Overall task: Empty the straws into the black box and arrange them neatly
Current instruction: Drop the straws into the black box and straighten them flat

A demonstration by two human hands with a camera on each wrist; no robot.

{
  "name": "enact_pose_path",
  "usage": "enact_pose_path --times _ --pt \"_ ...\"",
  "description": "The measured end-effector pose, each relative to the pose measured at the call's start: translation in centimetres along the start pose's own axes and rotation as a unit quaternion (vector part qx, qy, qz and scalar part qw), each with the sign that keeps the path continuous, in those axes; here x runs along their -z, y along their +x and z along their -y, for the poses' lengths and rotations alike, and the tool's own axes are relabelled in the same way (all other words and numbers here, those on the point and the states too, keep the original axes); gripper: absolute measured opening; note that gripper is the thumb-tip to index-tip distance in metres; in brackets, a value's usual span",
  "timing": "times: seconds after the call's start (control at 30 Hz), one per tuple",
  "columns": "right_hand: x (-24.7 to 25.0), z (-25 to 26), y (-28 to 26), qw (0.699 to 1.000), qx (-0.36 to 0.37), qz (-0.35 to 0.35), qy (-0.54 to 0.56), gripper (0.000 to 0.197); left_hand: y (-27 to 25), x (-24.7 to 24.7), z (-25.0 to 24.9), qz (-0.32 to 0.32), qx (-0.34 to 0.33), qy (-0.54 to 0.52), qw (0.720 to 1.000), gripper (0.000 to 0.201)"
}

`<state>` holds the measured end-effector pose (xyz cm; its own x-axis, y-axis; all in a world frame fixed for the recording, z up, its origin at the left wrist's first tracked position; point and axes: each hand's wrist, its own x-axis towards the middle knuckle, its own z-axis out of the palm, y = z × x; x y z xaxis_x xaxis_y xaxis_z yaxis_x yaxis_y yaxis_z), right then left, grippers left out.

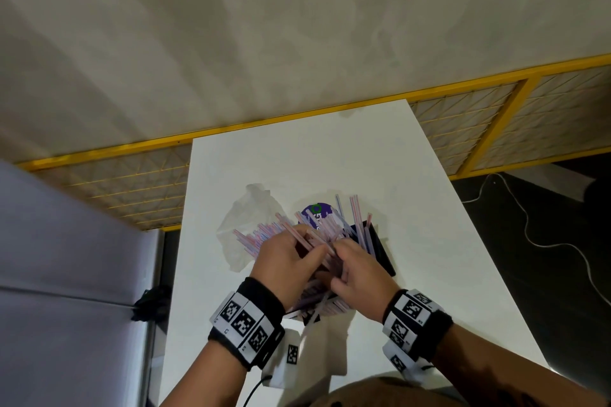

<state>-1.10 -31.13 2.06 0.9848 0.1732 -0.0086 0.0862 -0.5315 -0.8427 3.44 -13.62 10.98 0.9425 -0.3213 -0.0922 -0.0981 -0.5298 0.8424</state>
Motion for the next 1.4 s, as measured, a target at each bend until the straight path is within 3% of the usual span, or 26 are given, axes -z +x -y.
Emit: enact_pose_path --times 0.1,0.23,0.4,0.63,0.73,0.8,0.87,0.93,1.03,1.4 --pt "0.5 1.1 0.2 1.000 0.023 -0.006 -0.008 0.039 0.0 0.8 -0.9 -0.001 -0.020 -0.020 1.000 0.011" --pt "1.0 1.7 1.0 0.999 0.024 -0.001 -0.048 0.020 0.1 1.4 -0.7 -0.017 -0.027 -0.019 0.999 0.015" --pt "0.5 1.0 1.1 0.998 -0.008 0.033 -0.049 0.010 -0.5 0.6 0.8 -0.020 0.012 -0.027 0.999 0.018" --pt "0.1 1.4 1.2 0.993 -0.011 0.077 -0.093 0.013 -1.2 0.3 2.3 -0.044 0.051 -0.041 0.997 0.020" --pt "0.1 1.8 1.5 0.994 -0.016 0.066 -0.089 0.004 -1.4 0.0 2.4 -0.028 0.064 -0.099 0.993 0.015" --pt "0.3 2.0 1.9 0.996 -0.019 0.051 -0.076 0.005 -1.7 -0.4 2.7 -0.007 0.073 -0.112 0.991 0.029" --pt "0.8 2.1 2.3 0.997 -0.019 0.027 -0.068 0.017 -2.2 -0.7 3.3 0.025 0.069 -0.049 0.996 0.043" --pt "1.3 2.4 2.7 0.999 -0.031 0.008 -0.043 0.023 -2.8 -1.0 4.1 0.069 0.045 0.062 0.995 0.040" --pt "2.1 2.5 2.7 0.999 -0.052 -0.004 0.005 0.025 -3.6 -1.5 5.3 0.122 -0.007 0.236 0.964 0.034" --pt "3.4 2.9 1.5 0.992 -0.087 -0.032 0.089 0.015 -4.0 -2.6 7.0 0.079 -0.047 0.351 0.932 0.029"
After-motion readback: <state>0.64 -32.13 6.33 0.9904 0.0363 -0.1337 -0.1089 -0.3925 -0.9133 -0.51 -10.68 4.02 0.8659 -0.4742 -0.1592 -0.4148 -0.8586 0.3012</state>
